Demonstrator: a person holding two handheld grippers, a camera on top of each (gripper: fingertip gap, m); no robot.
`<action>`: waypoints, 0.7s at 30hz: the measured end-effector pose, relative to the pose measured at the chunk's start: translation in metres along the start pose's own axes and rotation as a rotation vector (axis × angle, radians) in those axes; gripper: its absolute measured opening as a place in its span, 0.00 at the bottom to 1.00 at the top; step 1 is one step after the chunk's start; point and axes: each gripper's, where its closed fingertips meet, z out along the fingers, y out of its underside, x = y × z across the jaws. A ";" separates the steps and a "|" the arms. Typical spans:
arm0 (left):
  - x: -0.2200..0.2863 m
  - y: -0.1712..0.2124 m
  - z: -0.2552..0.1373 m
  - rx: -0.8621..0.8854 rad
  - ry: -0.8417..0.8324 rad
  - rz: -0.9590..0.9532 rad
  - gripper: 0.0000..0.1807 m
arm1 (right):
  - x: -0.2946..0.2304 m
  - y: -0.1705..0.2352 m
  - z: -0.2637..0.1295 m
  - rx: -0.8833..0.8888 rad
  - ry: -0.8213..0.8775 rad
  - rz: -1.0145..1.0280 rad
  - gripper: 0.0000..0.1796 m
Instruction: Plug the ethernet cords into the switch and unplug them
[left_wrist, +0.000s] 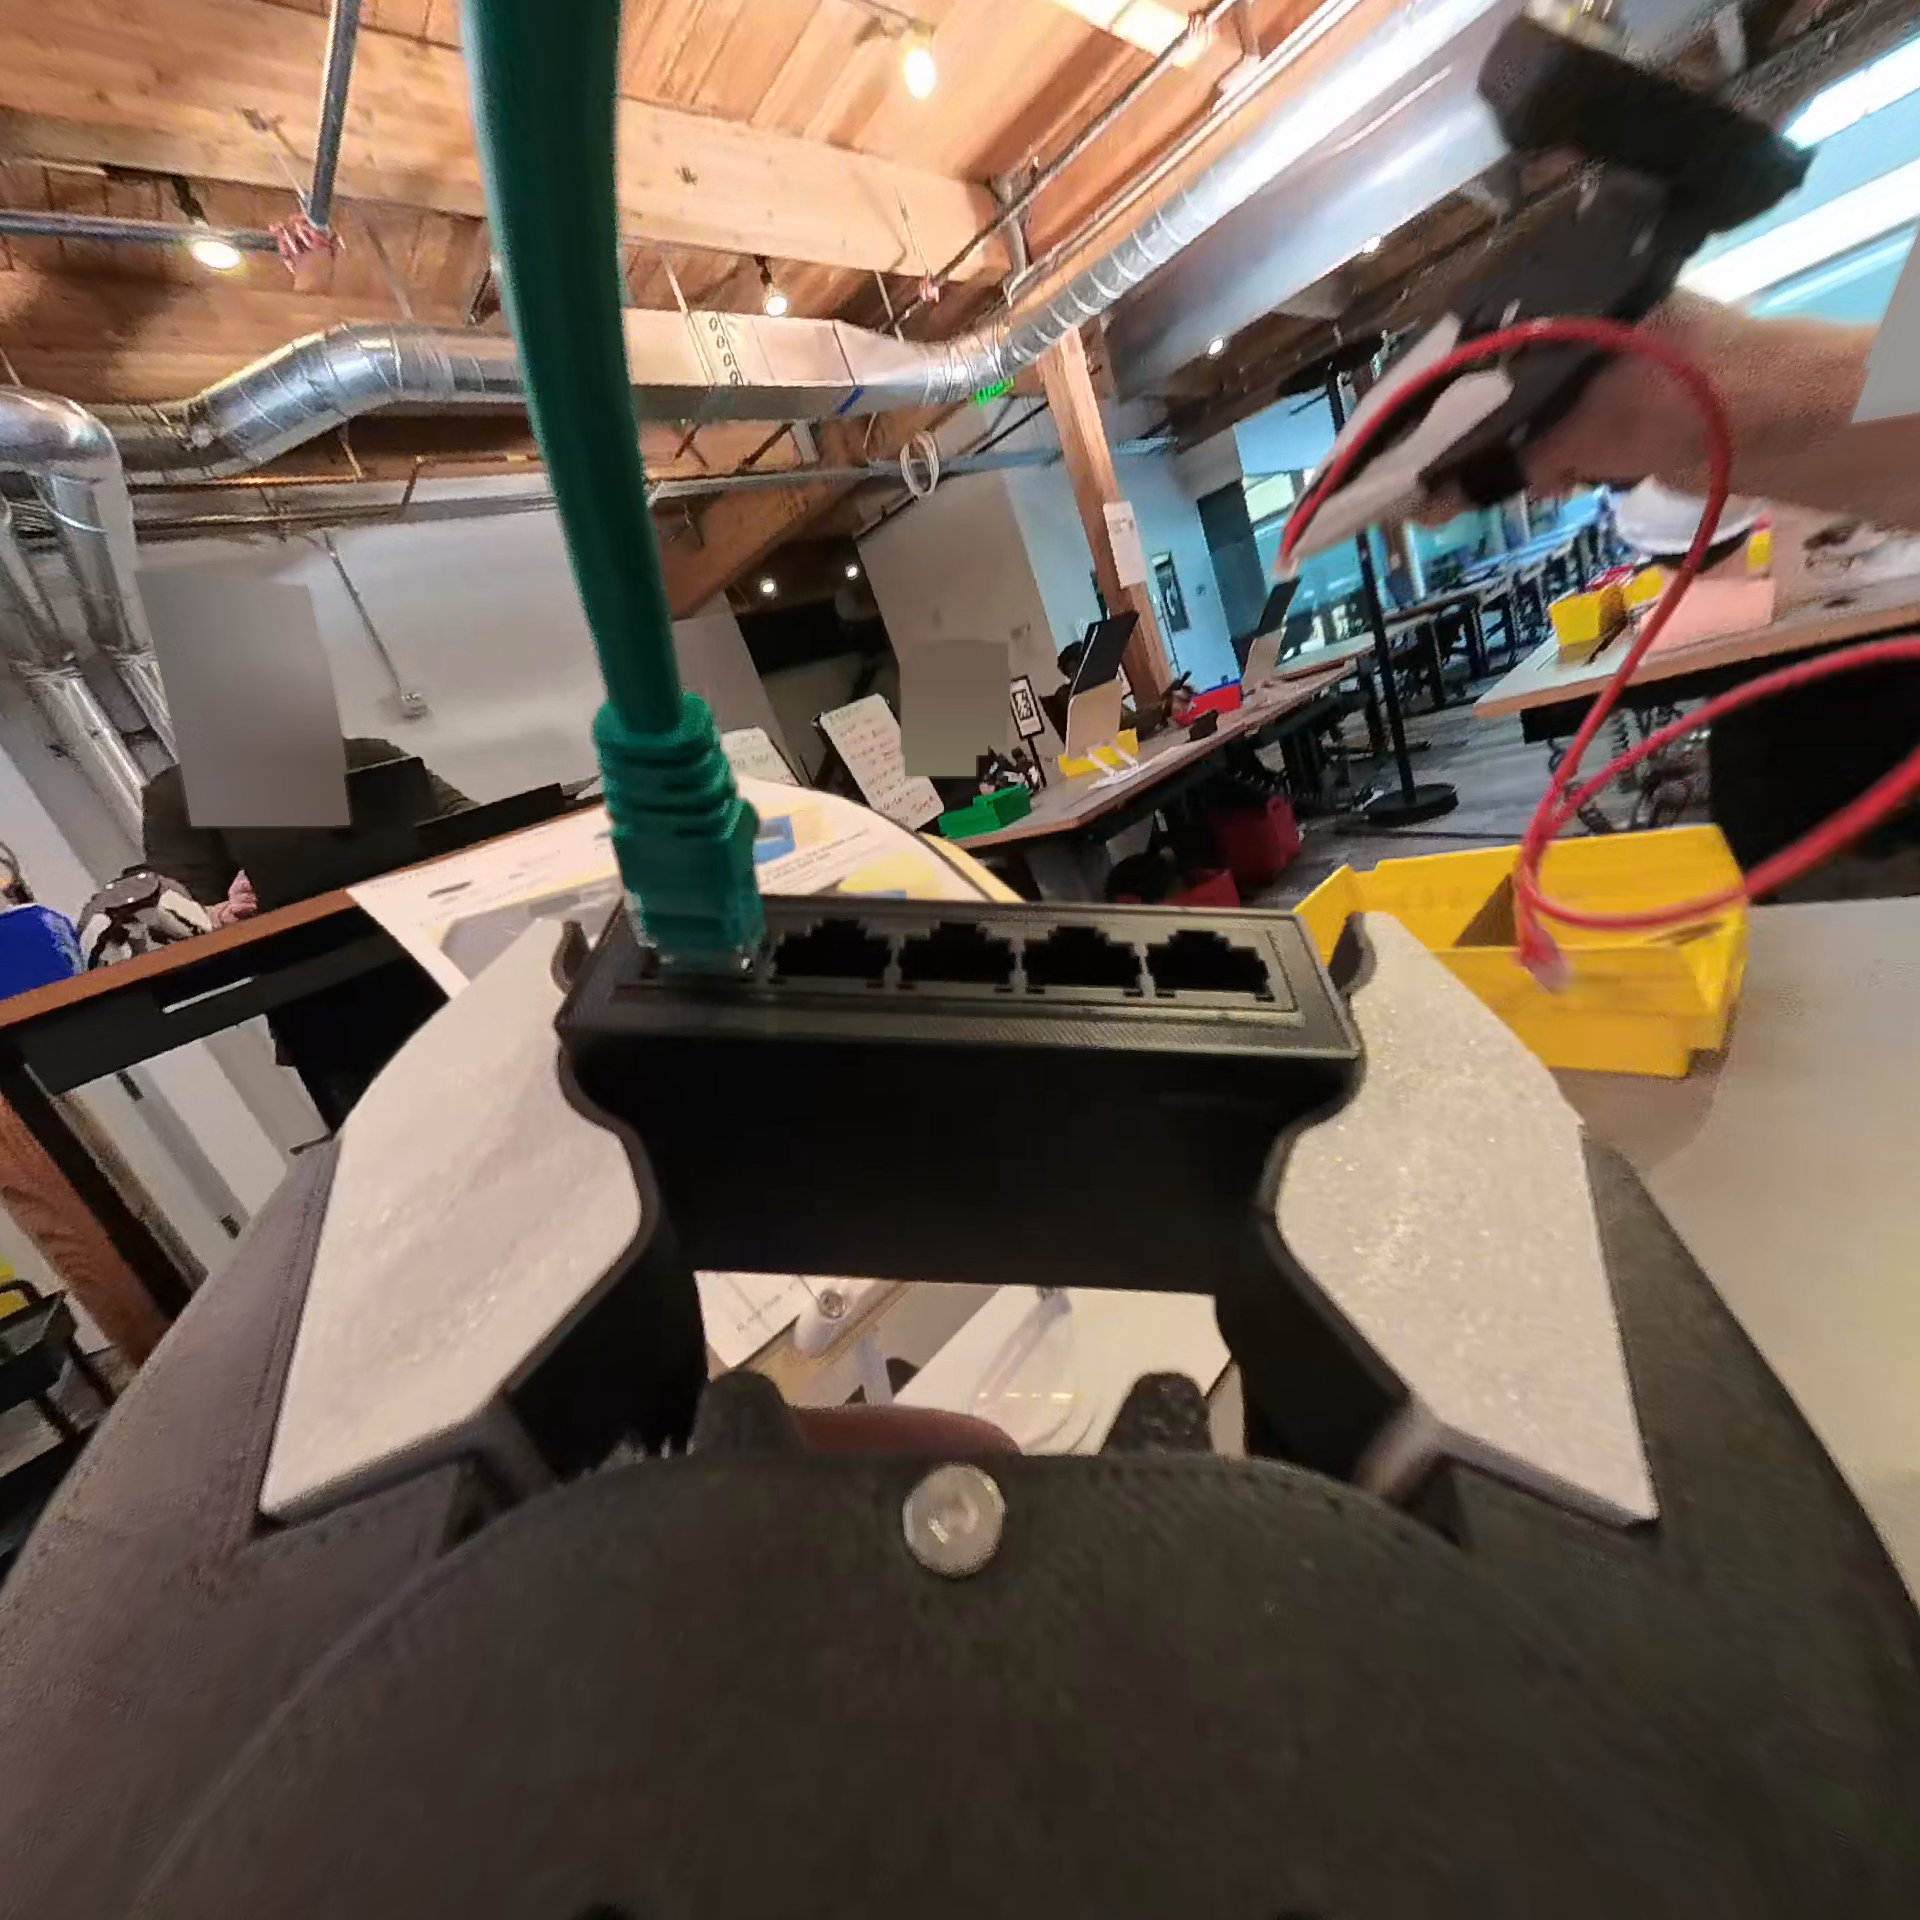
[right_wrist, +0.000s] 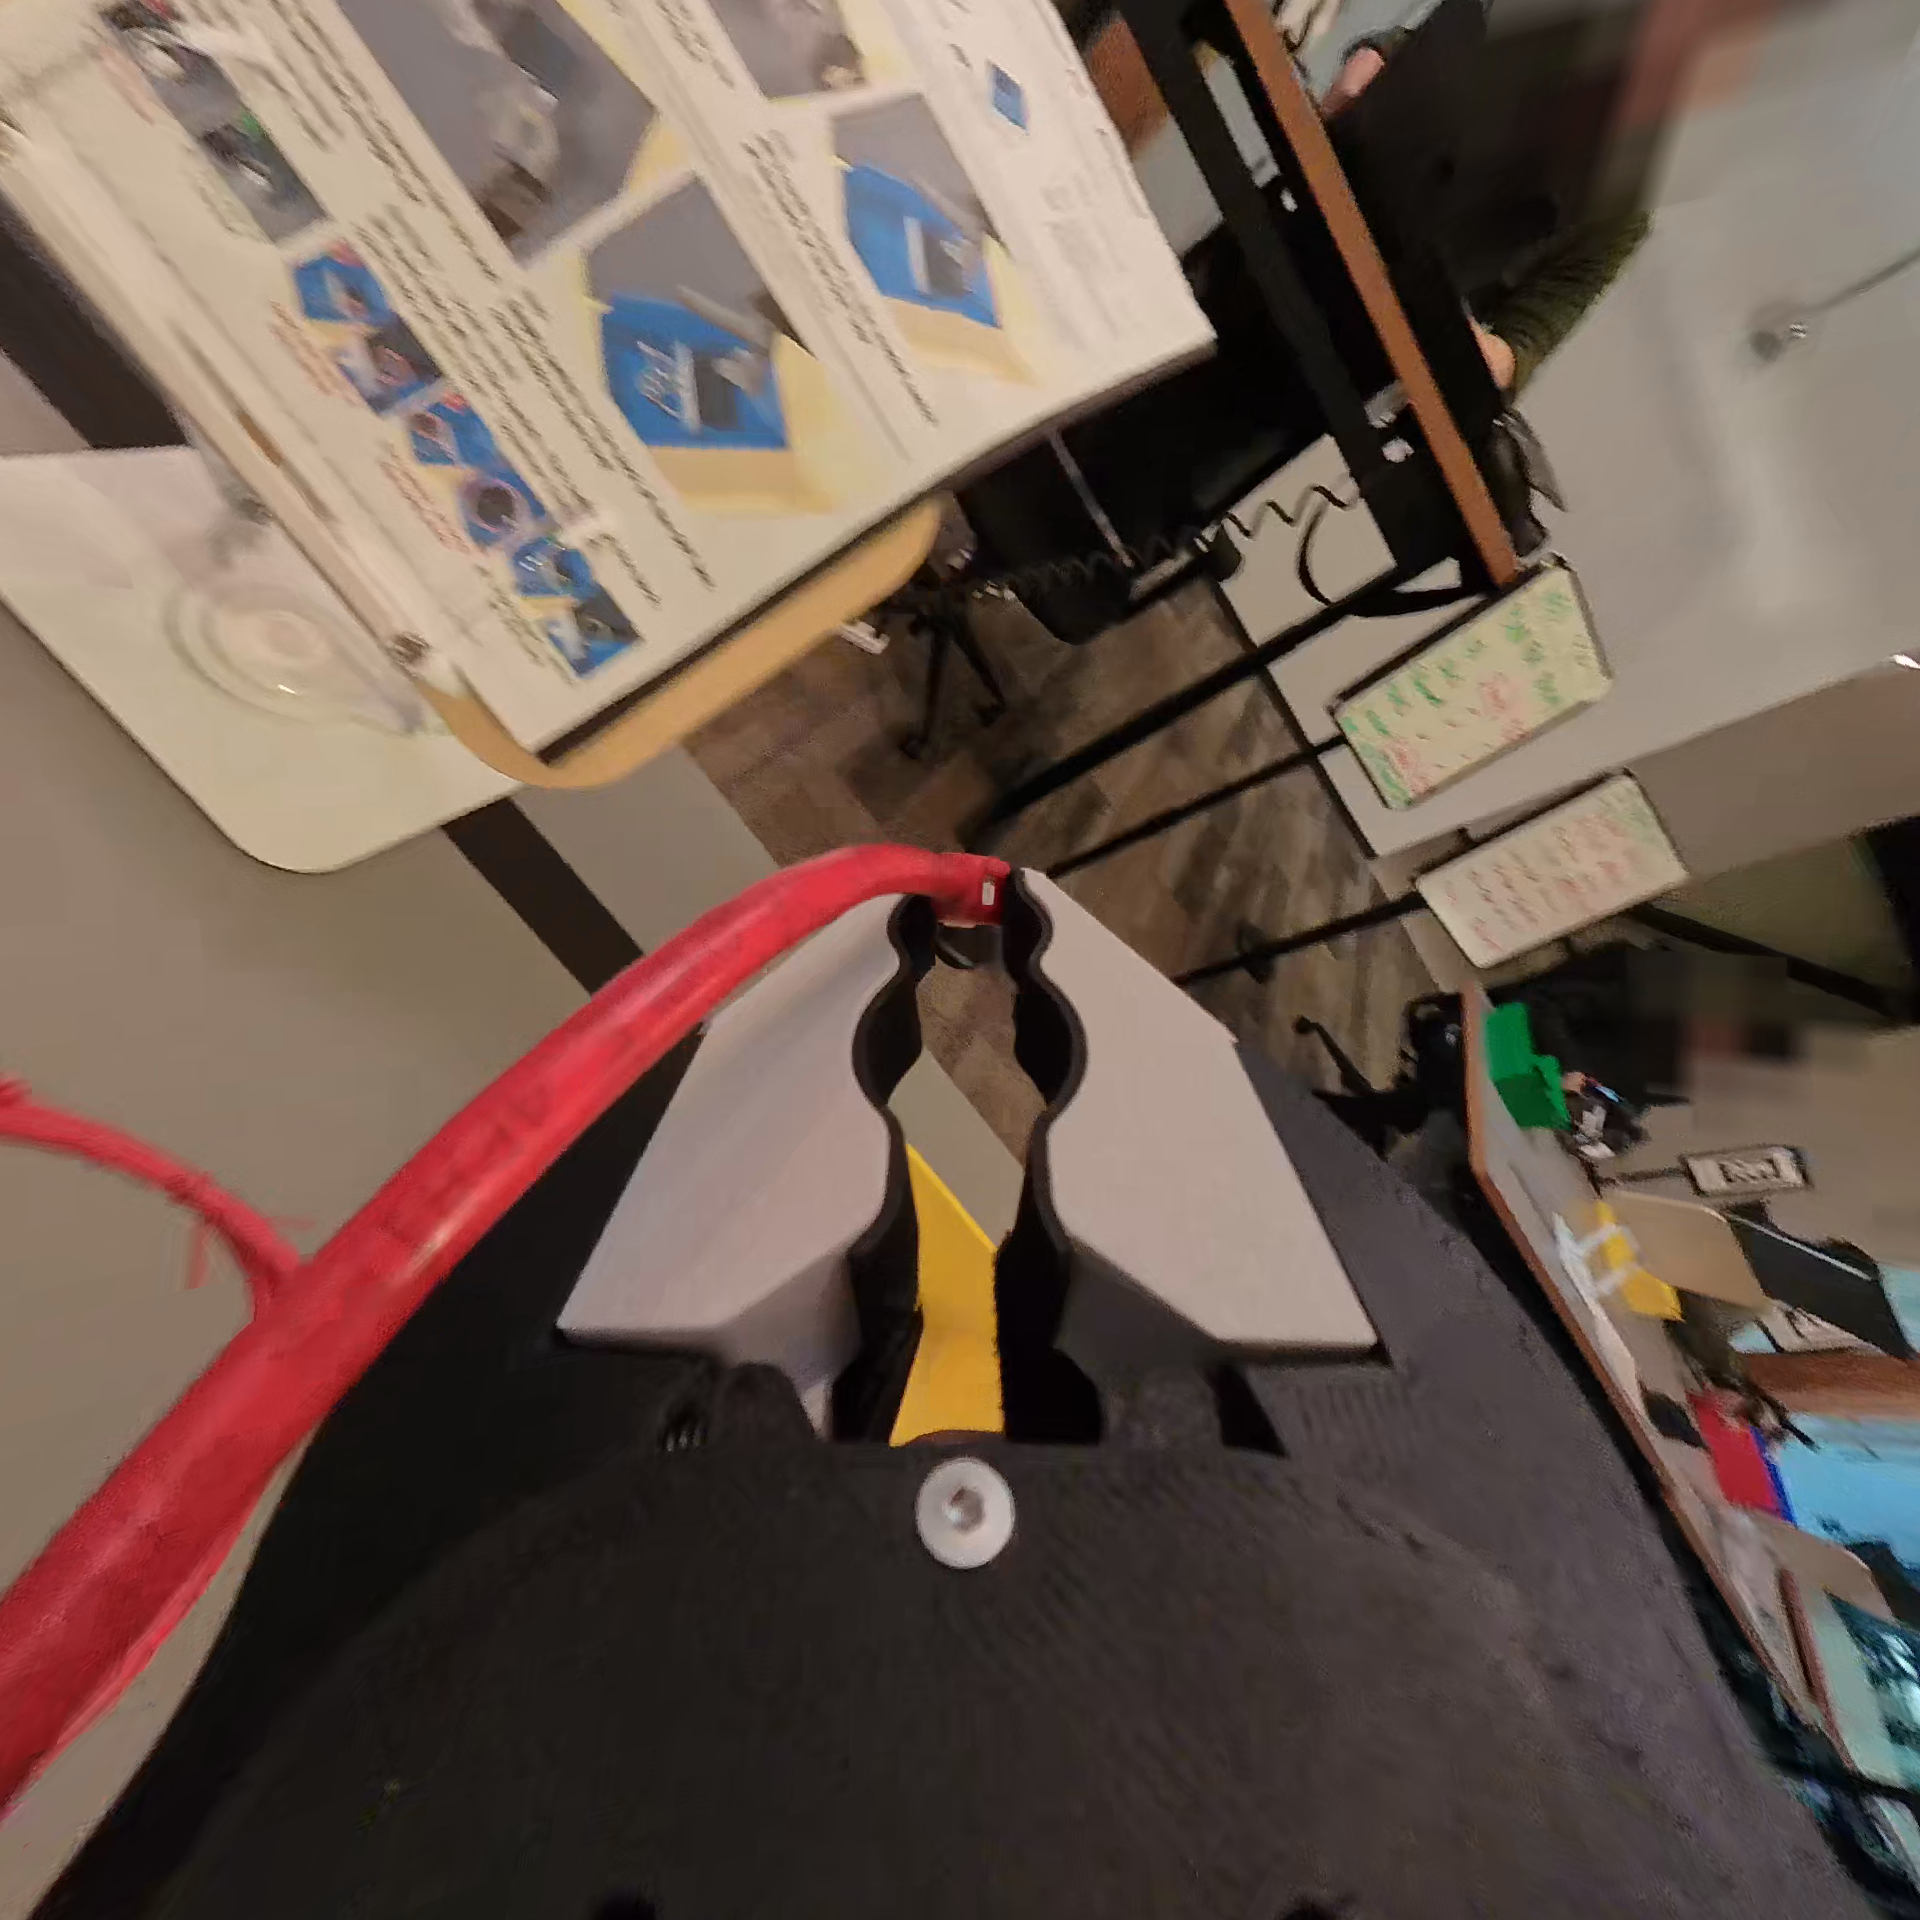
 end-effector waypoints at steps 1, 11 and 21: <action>0.001 0.005 0.003 -0.014 -0.004 0.007 0.71 | 0.014 0.007 -0.007 -0.017 0.025 -0.002 0.06; 0.012 0.056 0.031 -0.154 -0.030 0.070 0.71 | 0.108 0.153 -0.020 -0.325 0.238 -0.006 0.06; 0.024 0.077 0.044 -0.203 -0.021 0.098 0.71 | 0.091 0.289 0.008 -0.470 0.259 0.130 0.06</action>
